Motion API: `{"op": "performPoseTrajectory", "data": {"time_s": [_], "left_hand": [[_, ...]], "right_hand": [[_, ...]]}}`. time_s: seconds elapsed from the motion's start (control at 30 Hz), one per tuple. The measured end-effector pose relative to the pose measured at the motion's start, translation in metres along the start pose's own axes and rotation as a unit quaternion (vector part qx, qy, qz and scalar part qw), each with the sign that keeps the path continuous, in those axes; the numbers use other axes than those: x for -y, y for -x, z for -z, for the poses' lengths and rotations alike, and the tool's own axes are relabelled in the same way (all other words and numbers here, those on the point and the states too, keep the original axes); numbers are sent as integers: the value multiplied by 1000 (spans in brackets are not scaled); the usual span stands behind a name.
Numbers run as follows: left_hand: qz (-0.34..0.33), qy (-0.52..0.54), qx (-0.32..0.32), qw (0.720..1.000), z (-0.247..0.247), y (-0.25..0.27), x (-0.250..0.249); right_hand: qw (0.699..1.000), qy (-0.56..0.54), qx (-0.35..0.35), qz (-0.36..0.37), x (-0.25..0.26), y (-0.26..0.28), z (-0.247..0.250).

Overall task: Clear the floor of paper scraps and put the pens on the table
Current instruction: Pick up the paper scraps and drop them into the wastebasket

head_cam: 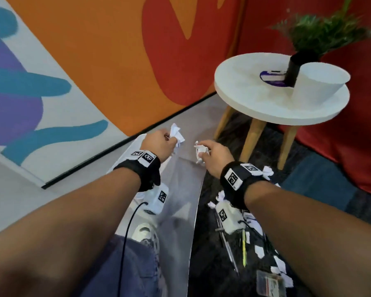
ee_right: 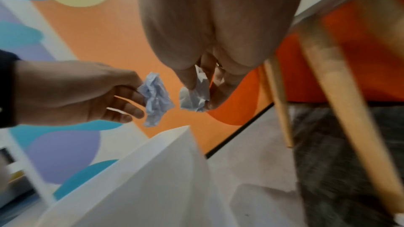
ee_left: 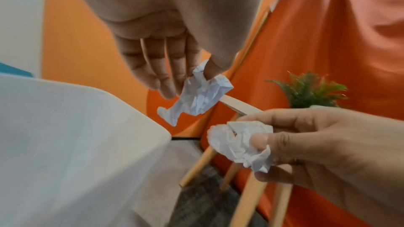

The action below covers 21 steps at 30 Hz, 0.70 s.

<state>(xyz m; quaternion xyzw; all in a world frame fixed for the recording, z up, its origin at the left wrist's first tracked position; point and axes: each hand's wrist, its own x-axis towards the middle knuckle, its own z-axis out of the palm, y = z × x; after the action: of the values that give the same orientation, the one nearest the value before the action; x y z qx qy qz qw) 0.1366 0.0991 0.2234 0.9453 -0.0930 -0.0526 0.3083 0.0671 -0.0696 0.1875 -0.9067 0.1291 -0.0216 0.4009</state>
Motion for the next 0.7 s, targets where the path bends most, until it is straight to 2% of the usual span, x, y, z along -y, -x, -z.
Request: {"op": "performPoseTrajectory", "data": {"time_s": [0.1, 0.23, 0.5, 0.7], "left_hand": [[41, -8, -24, 999, 16, -7, 30], [84, -40, -8, 996, 15, -11, 59], [113, -129, 33, 985, 10, -22, 100], [137, -218, 124, 958, -7, -26, 106]], "right_hand": [[998, 14, 14, 60, 39, -13, -31], [997, 16, 33, 73, 62, -26, -69], [998, 50, 35, 24, 55, -42, -98], [994, 90, 44, 41, 49, -46, -100]]}}
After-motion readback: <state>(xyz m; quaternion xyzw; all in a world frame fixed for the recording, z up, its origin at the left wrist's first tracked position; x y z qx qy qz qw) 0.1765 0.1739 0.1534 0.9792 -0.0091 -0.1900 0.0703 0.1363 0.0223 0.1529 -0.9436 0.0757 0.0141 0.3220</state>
